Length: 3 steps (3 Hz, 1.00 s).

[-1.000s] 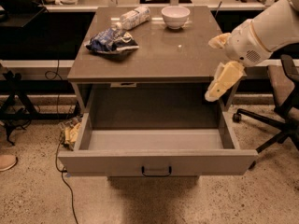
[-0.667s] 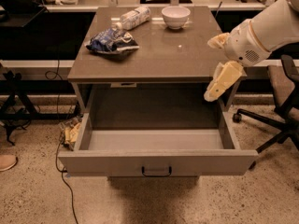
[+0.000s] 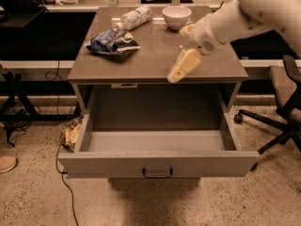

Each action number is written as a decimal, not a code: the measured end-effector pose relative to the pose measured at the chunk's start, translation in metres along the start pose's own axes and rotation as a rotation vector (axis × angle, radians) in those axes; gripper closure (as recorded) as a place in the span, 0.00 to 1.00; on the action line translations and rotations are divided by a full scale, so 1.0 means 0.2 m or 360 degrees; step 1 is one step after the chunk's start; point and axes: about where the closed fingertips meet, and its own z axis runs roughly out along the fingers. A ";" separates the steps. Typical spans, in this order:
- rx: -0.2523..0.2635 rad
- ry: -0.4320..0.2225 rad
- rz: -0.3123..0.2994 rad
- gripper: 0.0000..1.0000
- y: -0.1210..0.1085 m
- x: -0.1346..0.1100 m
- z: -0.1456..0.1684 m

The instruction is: Place blue chip bag into top drawer

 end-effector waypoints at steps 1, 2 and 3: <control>0.0066 -0.0127 0.0017 0.00 -0.15 -0.18 0.21; 0.0117 -0.0200 0.0003 0.00 -0.26 -0.35 0.40; 0.0172 -0.0203 -0.0015 0.00 -0.35 -0.46 0.56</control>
Offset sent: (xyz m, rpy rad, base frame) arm 0.1231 0.1399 0.0119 0.1602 -0.1411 -0.0286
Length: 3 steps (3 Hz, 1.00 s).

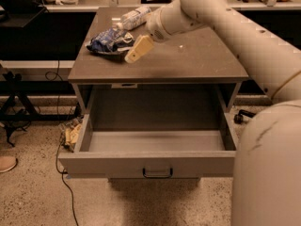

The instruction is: Place blue chip bag into top drawer

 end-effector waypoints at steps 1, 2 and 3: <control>0.0033 -0.0020 -0.0004 0.00 -0.04 -0.05 0.13; 0.0019 -0.0027 -0.0003 0.00 -0.05 -0.08 0.25; -0.0017 -0.0043 0.0030 0.16 -0.05 -0.07 0.35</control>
Offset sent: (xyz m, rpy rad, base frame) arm 0.0463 0.0601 -0.0191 0.0198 -0.0162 -0.0014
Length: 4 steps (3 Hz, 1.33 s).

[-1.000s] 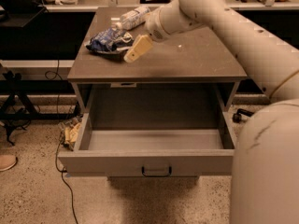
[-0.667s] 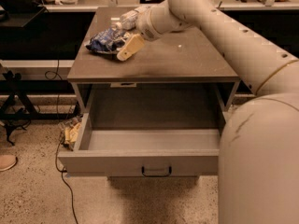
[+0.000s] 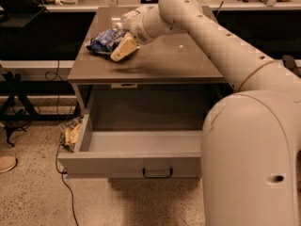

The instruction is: Place blue chip bag into top drawer

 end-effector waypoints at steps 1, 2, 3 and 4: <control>-0.0028 -0.0021 0.0034 0.39 0.00 0.03 0.05; -0.0048 -0.0060 0.0061 0.63 0.00 0.04 0.06; 0.0008 -0.0177 0.0032 0.86 0.00 0.00 -0.12; 0.0158 -0.0297 -0.0020 1.00 0.03 -0.09 -0.46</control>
Offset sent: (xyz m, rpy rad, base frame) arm 0.0067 -0.0031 -0.0117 0.0868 0.0410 0.0142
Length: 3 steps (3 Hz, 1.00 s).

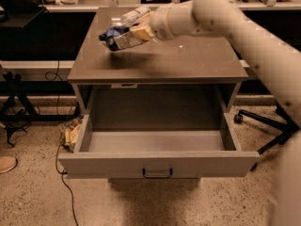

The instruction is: Place blue chip bag into top drawer

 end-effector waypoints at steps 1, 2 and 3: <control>0.0059 -0.0097 -0.0035 1.00 0.17 -0.10 -0.30; 0.0134 -0.0068 0.0004 1.00 0.14 0.02 -0.50; 0.0095 -0.0080 -0.0002 1.00 0.16 0.00 -0.49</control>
Offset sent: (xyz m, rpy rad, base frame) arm -0.0608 -0.0234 0.0271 0.0453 -0.0591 -0.0031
